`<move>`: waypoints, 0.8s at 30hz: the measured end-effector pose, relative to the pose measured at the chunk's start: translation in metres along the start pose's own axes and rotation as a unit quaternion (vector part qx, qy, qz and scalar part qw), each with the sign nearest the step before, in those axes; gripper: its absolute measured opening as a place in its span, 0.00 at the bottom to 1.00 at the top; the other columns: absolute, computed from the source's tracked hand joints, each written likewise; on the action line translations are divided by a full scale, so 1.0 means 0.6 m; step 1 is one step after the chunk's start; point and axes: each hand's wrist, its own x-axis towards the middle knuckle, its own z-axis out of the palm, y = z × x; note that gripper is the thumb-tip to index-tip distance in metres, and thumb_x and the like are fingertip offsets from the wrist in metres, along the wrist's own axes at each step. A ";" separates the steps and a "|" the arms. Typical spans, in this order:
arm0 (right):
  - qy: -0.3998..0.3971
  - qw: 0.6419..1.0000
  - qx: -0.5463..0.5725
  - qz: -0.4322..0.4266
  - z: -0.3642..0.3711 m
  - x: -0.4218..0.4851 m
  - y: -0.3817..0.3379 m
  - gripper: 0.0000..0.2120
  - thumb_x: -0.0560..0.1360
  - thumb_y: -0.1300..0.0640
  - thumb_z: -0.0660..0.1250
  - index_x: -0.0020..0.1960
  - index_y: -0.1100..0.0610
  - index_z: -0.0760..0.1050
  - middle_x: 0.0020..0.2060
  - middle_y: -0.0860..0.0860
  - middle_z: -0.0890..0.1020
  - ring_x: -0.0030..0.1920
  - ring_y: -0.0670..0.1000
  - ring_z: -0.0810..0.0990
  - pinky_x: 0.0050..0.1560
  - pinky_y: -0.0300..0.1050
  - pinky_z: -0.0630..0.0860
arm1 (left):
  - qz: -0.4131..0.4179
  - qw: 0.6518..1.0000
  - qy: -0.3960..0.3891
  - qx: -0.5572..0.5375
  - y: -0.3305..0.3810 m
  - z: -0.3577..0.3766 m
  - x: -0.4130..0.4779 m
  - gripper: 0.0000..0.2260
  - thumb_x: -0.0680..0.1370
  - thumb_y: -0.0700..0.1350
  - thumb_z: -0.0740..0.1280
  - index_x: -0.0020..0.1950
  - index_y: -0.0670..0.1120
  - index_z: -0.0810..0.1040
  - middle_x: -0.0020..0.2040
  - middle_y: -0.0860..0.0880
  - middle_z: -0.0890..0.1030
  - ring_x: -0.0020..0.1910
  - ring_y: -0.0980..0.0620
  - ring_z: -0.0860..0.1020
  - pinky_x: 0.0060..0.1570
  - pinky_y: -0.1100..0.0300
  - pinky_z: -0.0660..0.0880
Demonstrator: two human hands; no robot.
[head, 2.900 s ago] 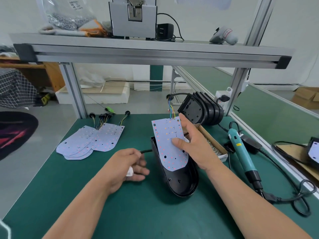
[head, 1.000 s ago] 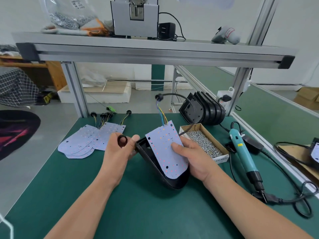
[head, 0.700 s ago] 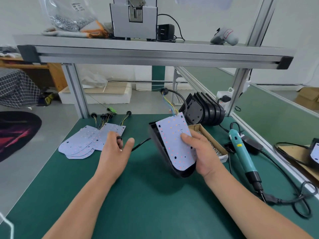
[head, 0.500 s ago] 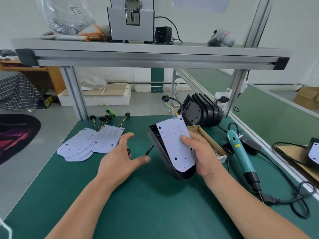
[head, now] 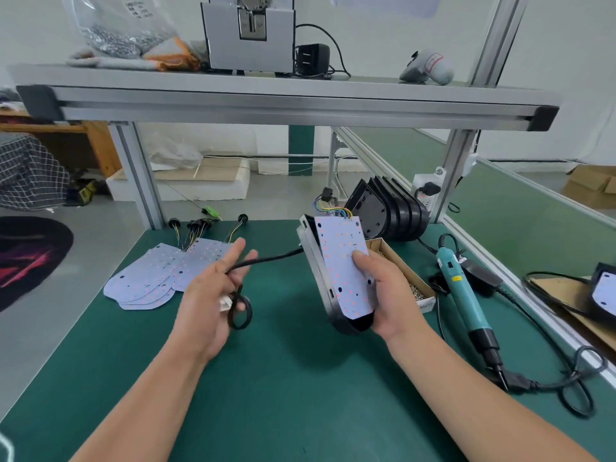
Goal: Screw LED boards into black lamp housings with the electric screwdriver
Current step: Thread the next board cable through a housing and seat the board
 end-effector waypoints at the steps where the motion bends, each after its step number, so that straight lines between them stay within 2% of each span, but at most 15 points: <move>1: 0.000 1.000 -0.009 0.010 0.003 0.000 0.005 0.13 0.77 0.54 0.70 0.59 0.57 0.86 0.56 0.58 0.87 0.49 0.56 0.88 0.43 0.47 0.83 | -0.017 0.994 -0.020 -0.101 0.003 -0.001 -0.002 0.12 0.71 0.32 0.55 0.42 0.46 0.75 0.71 0.55 0.81 0.70 0.56 0.79 0.28 0.63 0.69; 3: 0.002 0.999 -0.025 0.024 0.007 0.000 0.012 0.13 0.77 0.55 0.70 0.58 0.58 0.86 0.57 0.60 0.87 0.49 0.58 0.87 0.44 0.48 0.83 | -0.045 0.973 -0.034 -0.222 0.006 -0.002 -0.009 0.10 0.68 0.34 0.57 0.38 0.47 0.73 0.71 0.48 0.81 0.72 0.52 0.78 0.27 0.62 0.67; 5: 0.004 0.999 -0.028 0.031 0.012 -0.002 0.018 0.10 0.80 0.57 0.68 0.57 0.57 0.87 0.56 0.60 0.87 0.49 0.57 0.88 0.43 0.48 0.83 | -0.068 0.956 -0.048 -0.282 0.008 -0.006 -0.014 0.07 0.69 0.36 0.58 0.38 0.47 0.71 0.63 0.46 0.85 0.71 0.49 0.79 0.27 0.61 0.66; 6: 0.005 0.999 -0.028 0.032 0.014 -0.002 0.020 0.11 0.82 0.58 0.67 0.57 0.57 0.87 0.56 0.60 0.87 0.49 0.58 0.88 0.43 0.48 0.83 | -0.080 0.951 -0.049 -0.295 0.010 -0.006 -0.015 0.06 0.69 0.37 0.59 0.38 0.47 0.72 0.56 0.47 0.85 0.69 0.48 0.81 0.27 0.62 0.67; 8: 0.006 0.999 -0.035 0.028 0.014 -0.002 0.021 0.12 0.82 0.59 0.67 0.60 0.60 0.85 0.58 0.61 0.86 0.50 0.59 0.87 0.44 0.49 0.83 | -0.091 0.960 -0.042 -0.262 0.010 -0.003 -0.013 0.05 0.70 0.40 0.60 0.38 0.48 0.73 0.45 0.47 0.80 0.56 0.46 0.85 0.28 0.61 0.71; 11: 0.015 0.999 -0.041 0.029 0.011 -0.002 0.019 0.11 0.81 0.59 0.67 0.60 0.61 0.85 0.57 0.62 0.86 0.49 0.59 0.88 0.43 0.49 0.84 | -0.072 0.988 -0.025 -0.133 0.008 0.015 -0.010 0.01 0.71 0.44 0.63 0.41 0.48 0.72 0.40 0.45 0.75 0.38 0.47 0.79 0.26 0.60 0.68; 13: 0.015 0.999 -0.038 0.029 0.009 -0.002 0.016 0.10 0.81 0.59 0.68 0.58 0.60 0.86 0.57 0.62 0.86 0.50 0.59 0.88 0.45 0.50 0.84 | -0.041 0.999 -0.013 0.002 0.000 0.023 -0.008 0.12 0.70 0.51 0.71 0.47 0.47 0.73 0.39 0.46 0.75 0.33 0.50 0.75 0.25 0.60 0.66; 14: 0.011 0.999 -0.040 0.027 0.008 -0.001 0.015 0.10 0.80 0.58 0.69 0.58 0.60 0.86 0.58 0.62 0.86 0.51 0.60 0.88 0.47 0.52 0.84 | -0.022 0.996 -0.010 0.088 -0.006 0.024 -0.007 0.17 0.70 0.55 0.74 0.53 0.49 0.75 0.40 0.47 0.77 0.32 0.51 0.75 0.27 0.60 0.68; 16: 0.000 0.999 -0.047 0.022 0.005 -0.001 0.010 0.13 0.77 0.56 0.71 0.59 0.60 0.86 0.59 0.62 0.86 0.52 0.61 0.87 0.53 0.55 0.83 | 0.030 0.955 -0.023 0.294 -0.019 0.022 -0.005 0.19 0.74 0.58 0.77 0.63 0.64 0.77 0.44 0.55 0.82 0.35 0.55 0.76 0.39 0.59 0.74; 17: -0.006 0.998 -0.050 0.022 0.004 -0.001 0.008 0.14 0.76 0.56 0.72 0.59 0.60 0.86 0.59 0.62 0.86 0.53 0.61 0.87 0.53 0.55 0.83 | 0.050 0.926 -0.044 0.371 -0.022 0.021 -0.006 0.18 0.76 0.57 0.77 0.63 0.70 0.77 0.47 0.58 0.84 0.37 0.59 0.78 0.45 0.58 0.76; 19: -0.016 0.998 -0.057 0.024 0.003 -0.002 0.007 0.15 0.74 0.55 0.72 0.58 0.61 0.86 0.59 0.63 0.86 0.52 0.61 0.87 0.51 0.54 0.84 | 0.045 0.887 -0.078 0.453 -0.024 0.023 -0.011 0.14 0.77 0.58 0.75 0.55 0.78 0.78 0.50 0.66 0.84 0.45 0.64 0.81 0.54 0.56 0.78; 21: -0.029 0.998 -0.060 0.022 0.003 -0.004 0.007 0.15 0.75 0.56 0.72 0.59 0.61 0.85 0.58 0.63 0.86 0.52 0.60 0.88 0.49 0.52 0.84 | 0.033 0.856 -0.068 0.511 -0.021 0.025 -0.011 0.07 0.77 0.60 0.71 0.50 0.75 0.80 0.49 0.67 0.85 0.50 0.62 0.82 0.57 0.54 0.80; 24: -0.040 0.997 -0.062 0.018 0.003 -0.004 0.008 0.15 0.75 0.57 0.73 0.59 0.62 0.85 0.58 0.63 0.86 0.51 0.60 0.88 0.48 0.51 0.84 | 0.042 0.818 -0.042 0.572 -0.014 0.019 -0.011 0.06 0.80 0.61 0.67 0.56 0.68 0.80 0.46 0.65 0.84 0.46 0.60 0.82 0.51 0.53 0.81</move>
